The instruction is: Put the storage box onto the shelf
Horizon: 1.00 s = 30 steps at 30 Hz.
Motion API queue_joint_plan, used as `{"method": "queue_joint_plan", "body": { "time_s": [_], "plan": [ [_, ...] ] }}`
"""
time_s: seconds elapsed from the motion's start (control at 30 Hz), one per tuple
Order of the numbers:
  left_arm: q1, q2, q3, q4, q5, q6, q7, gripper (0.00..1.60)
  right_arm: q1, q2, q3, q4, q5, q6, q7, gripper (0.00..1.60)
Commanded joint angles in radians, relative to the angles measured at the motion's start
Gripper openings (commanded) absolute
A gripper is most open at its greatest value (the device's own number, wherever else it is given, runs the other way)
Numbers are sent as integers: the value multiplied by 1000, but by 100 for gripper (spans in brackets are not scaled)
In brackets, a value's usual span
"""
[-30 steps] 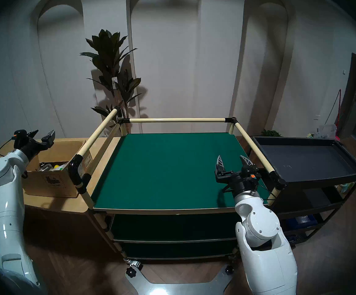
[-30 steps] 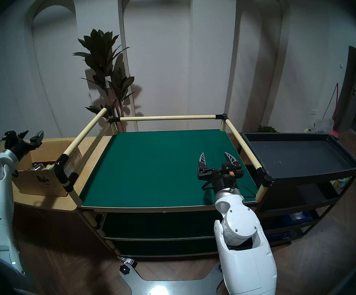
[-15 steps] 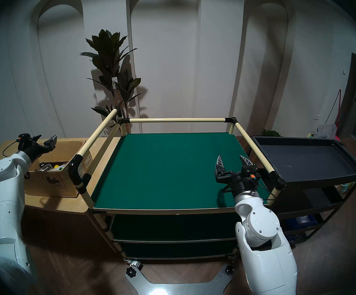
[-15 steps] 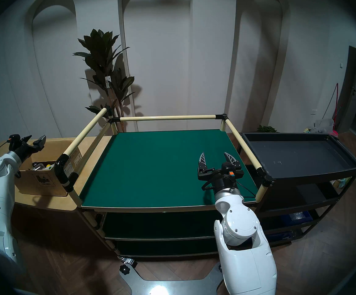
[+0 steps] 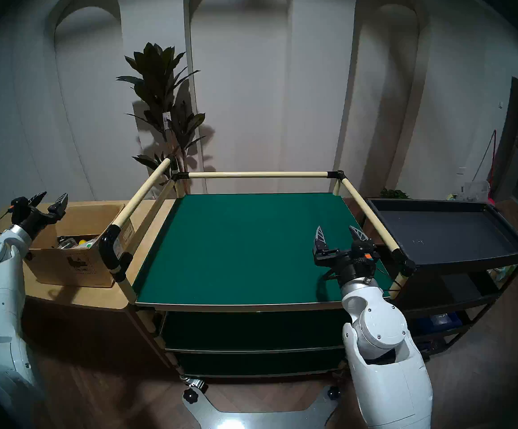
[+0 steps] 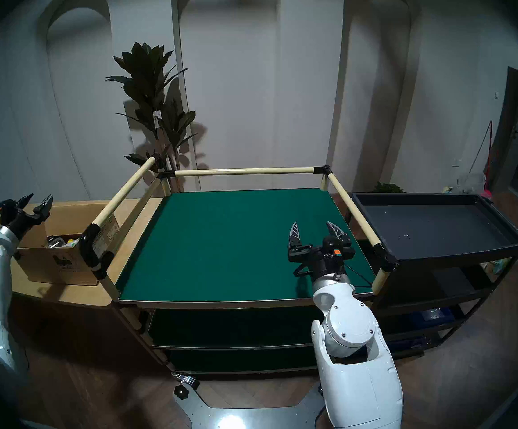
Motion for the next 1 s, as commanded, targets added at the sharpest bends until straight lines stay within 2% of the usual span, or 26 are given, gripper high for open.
{"method": "queue_joint_plan", "body": {
  "time_s": [0.0,0.1,0.13,0.17,0.33,0.37,0.43,0.47,0.53,0.57,0.63,0.67,0.73,0.77,0.8,0.83,0.87,0.97],
  "plan": [
    [-69,105,24,-13,28,-39,-79,160,6,-2,1,-21,0,-5,-2,160],
    [-104,126,13,-41,33,-29,-99,160,7,-1,1,-18,0,-5,-2,160],
    [-114,150,21,-48,33,-25,-115,160,7,-1,1,-17,0,-5,-2,160],
    [-120,137,3,-67,35,-24,-121,160,8,-1,1,-16,0,-5,-1,160],
    [-150,196,2,-100,58,-5,-208,160,9,-1,1,-13,0,-5,-1,160],
    [-160,187,-10,-108,63,-2,-219,160,9,-1,1,-13,0,-5,-1,160],
    [-158,233,3,-110,72,11,-262,160,9,-1,1,-12,0,-5,-1,160],
    [-169,209,-13,-123,84,15,-273,160,10,-1,1,-11,0,-5,-1,160],
    [-160,261,10,-121,95,31,-321,160,10,-1,1,-11,0,-5,-1,160],
    [-168,236,-1,-130,106,34,-320,160,10,-1,1,-11,0,-5,-1,160],
    [-152,288,27,-125,126,50,-385,160,10,-1,1,-10,0,-5,-1,160],
    [-153,272,26,-133,142,53,-383,160,10,-1,1,-10,0,-5,-1,160],
    [-143,311,54,-132,165,63,-442,160,11,-1,1,-9,0,-5,-1,160],
    [-147,300,56,-138,177,65,-438,160,11,-1,1,-9,0,-5,-1,160],
    [-136,339,83,-133,188,71,-482,160,11,-1,1,-8,0,-5,-1,160],
    [-145,315,81,-141,204,72,-473,160,11,-1,1,-8,0,-5,-1,160],
    [-138,348,104,-137,216,78,-516,160,11,-1,1,-8,0,-5,-1,160],
    [-138,366,138,-137,257,82,-561,160,12,-1,1,-7,0,-6,-1,160]
  ]
}}
